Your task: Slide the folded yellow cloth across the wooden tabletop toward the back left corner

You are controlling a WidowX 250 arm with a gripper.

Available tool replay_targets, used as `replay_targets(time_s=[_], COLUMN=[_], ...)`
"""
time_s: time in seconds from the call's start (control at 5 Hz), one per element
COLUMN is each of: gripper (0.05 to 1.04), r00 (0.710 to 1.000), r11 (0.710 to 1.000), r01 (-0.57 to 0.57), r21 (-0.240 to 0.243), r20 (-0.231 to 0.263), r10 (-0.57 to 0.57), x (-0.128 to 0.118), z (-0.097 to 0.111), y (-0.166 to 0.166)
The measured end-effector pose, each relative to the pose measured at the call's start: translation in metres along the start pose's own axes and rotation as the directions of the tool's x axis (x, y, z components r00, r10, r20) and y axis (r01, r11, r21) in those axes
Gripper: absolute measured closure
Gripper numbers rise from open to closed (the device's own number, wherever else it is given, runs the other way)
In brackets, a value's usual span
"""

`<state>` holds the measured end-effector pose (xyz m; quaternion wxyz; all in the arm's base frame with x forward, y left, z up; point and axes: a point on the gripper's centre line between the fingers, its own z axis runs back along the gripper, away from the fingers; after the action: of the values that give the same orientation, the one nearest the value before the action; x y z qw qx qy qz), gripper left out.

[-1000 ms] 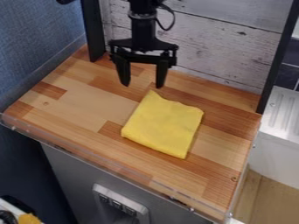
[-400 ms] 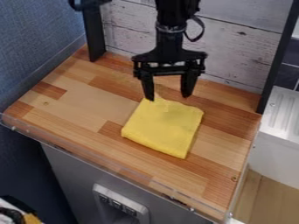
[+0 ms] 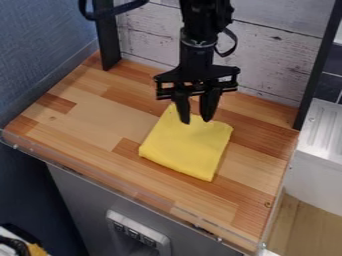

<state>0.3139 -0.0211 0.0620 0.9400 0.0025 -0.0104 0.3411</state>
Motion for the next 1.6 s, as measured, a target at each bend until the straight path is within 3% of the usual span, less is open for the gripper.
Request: replay_targets(time_s=[0.2, 0.4, 1.6], gripper=[0.923, 1.013, 1.020], r00=[1.000, 1.000, 0.999], r11=[1.000, 1.000, 1.000], r01=[-0.017, -0.025, -0.011], r21=[-0.002, -0.002, 0.016], r20=[-0.002, -0.006, -0.034], r10=[0.017, 0.025, 0.011], x=[-0.001, -0.003, -0.004], z=[0.000, -0.003, -0.051], y=[-0.001, 0.000, -0.003])
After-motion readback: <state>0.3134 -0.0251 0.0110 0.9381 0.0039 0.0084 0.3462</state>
